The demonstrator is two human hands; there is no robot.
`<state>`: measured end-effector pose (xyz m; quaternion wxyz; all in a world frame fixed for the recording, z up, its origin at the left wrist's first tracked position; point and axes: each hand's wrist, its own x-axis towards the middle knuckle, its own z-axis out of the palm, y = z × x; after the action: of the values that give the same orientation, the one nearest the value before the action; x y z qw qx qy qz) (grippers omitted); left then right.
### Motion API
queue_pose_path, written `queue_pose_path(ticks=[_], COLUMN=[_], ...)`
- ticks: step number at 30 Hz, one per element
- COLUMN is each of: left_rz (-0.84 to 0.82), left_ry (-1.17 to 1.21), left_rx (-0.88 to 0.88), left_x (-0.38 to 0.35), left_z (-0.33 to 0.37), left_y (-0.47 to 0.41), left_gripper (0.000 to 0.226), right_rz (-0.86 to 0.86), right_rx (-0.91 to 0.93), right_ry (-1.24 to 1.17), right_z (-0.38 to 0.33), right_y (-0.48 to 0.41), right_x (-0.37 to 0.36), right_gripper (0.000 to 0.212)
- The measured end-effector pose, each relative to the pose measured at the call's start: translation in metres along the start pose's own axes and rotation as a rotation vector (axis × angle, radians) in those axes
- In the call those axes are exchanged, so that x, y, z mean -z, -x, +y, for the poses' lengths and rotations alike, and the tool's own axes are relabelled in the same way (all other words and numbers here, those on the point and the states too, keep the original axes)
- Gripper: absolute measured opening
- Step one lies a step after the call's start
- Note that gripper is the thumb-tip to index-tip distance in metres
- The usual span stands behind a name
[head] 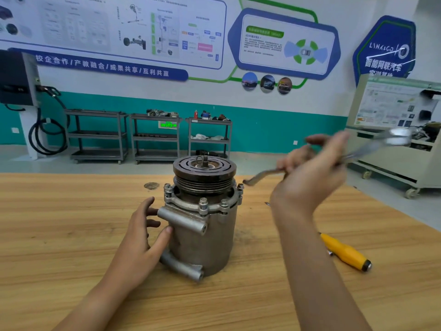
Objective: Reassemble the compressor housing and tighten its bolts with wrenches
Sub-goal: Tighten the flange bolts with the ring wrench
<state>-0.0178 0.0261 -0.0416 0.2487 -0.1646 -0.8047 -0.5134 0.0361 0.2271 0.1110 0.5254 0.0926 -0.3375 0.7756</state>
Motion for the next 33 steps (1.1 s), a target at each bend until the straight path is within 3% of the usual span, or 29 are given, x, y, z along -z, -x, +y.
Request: queue_pose_path(ticks=[3,11,22,33], left_rz=[-0.011,-0.004,0.011,-0.015], left_ry=[-0.012,-0.022,0.049,0.042], left_rx=[0.017,0.043,0.052,0.007], left_x=[0.000,0.002,0.003,0.005], left_z=[-0.001,0.001,0.010,0.012], left_y=[0.000,-0.003,0.000,0.001], left_gripper=[0.062,0.061,0.063,0.065], right_rz=[0.082,-0.010,-0.063,-0.173], right_rx=[-0.179,-0.705,-0.945,-1.021], right_ry=[-0.209,-0.253,-0.322,-0.421], right_z=[-0.012,0.044,0.079,0.096], right_y=[-0.040,-0.080,-0.095,-0.095], right_x=[0.000,0.011,0.021,0.019], right_gripper=[0.040,0.046,0.047,0.048])
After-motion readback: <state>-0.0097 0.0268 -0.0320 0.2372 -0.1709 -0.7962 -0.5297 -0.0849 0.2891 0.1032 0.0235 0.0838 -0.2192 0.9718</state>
